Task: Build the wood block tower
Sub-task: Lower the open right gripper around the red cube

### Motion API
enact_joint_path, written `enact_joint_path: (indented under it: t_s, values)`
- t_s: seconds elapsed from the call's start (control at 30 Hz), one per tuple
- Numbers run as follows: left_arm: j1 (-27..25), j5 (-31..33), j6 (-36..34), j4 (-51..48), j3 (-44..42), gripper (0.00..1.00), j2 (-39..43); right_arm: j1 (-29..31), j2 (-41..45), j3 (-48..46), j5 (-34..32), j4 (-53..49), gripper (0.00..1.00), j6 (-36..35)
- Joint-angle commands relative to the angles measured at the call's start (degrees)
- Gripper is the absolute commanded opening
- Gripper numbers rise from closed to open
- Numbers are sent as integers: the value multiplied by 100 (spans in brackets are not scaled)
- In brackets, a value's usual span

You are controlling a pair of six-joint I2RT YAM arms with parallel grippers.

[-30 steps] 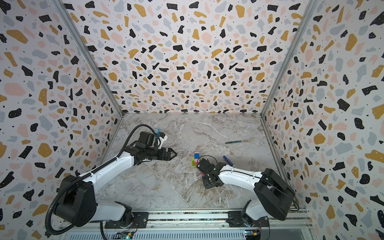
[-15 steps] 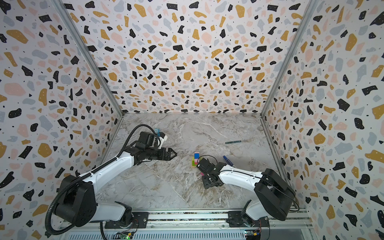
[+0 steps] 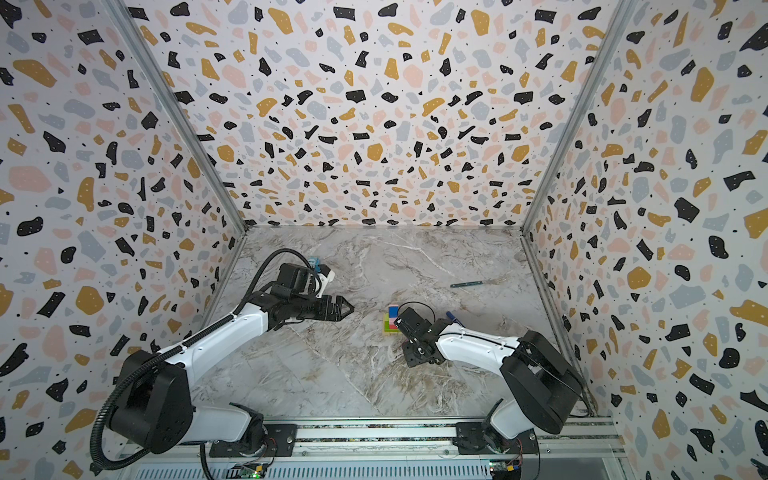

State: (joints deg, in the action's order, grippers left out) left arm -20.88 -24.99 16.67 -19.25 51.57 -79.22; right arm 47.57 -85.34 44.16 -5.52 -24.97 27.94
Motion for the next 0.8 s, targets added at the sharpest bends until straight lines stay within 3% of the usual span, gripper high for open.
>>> enact_joint_path:
  t_s: [0.0, 0.77]
  values:
    - [25, -15, -41, 64, 0, 98, -26, -20, 74, -7, 44, -25, 49, -57]
    - [32, -14, -23, 70, 11, 98, -47, -20, 316, -139, 30, -151, 42, 62]
